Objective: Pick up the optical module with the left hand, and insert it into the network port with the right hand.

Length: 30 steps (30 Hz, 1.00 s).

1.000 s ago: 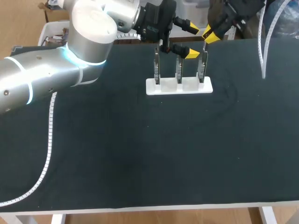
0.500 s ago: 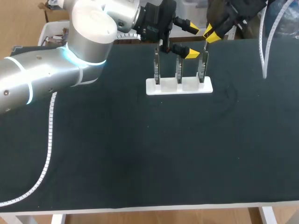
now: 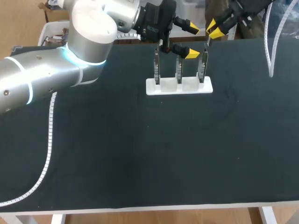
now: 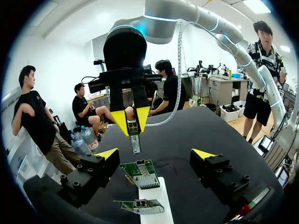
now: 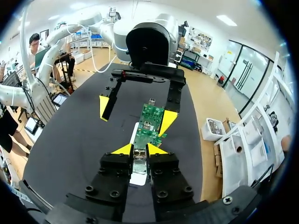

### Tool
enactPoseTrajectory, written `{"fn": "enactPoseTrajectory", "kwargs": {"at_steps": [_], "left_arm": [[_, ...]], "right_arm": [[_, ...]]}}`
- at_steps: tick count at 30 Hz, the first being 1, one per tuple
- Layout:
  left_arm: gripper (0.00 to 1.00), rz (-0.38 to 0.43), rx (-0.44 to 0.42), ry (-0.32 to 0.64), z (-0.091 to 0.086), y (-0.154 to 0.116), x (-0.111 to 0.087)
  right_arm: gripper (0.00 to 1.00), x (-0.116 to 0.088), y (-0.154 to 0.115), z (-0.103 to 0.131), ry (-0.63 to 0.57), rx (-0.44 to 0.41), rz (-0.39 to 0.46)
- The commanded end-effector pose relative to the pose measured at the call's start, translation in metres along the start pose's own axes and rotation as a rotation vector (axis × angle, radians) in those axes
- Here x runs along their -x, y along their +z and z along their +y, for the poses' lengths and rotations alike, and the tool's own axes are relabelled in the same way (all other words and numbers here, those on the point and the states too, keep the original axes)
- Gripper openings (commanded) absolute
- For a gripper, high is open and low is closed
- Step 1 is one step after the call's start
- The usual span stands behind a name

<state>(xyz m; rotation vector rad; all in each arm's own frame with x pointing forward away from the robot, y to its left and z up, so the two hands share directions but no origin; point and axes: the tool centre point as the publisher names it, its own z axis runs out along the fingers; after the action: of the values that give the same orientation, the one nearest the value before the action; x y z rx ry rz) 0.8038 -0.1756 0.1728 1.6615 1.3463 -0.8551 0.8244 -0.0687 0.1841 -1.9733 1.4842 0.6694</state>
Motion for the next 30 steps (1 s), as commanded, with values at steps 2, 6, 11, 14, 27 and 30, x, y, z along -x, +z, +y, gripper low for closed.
{"fn": "enactPoseTrajectory", "kwargs": {"at_steps": [2,6,11,14,27,30], "left_arm": [[1.00,0.004,0.000,-0.001,0.0002,0.0002,0.0010],[1.00,0.004,0.000,-0.001,0.0002,0.0002,0.0010],[1.00,0.004,0.000,-0.001,0.0002,0.0002,0.0010],[1.00,0.004,0.000,-0.001,0.0002,0.0002,0.0010],[1.00,0.004,0.000,-0.001,0.0002,0.0002,0.0010],[1.00,0.004,0.000,-0.001,0.0002,0.0002,0.0010]], "right_arm": [[0.00,0.0018,0.0005,0.0068,-0.001,-0.039,0.005],[0.00,0.0067,0.0002,0.0057,-0.010,-0.059,0.012],[0.00,0.0043,0.0051,0.0061,0.005,-0.079,-0.010],[0.00,0.0022,0.0075,0.0076,0.016,-0.093,-0.021],[0.00,0.0035,0.0031,0.0102,0.016,-0.177,0.017],[0.00,0.0050,0.0033,0.0103,0.008,-0.174,0.020]]}}
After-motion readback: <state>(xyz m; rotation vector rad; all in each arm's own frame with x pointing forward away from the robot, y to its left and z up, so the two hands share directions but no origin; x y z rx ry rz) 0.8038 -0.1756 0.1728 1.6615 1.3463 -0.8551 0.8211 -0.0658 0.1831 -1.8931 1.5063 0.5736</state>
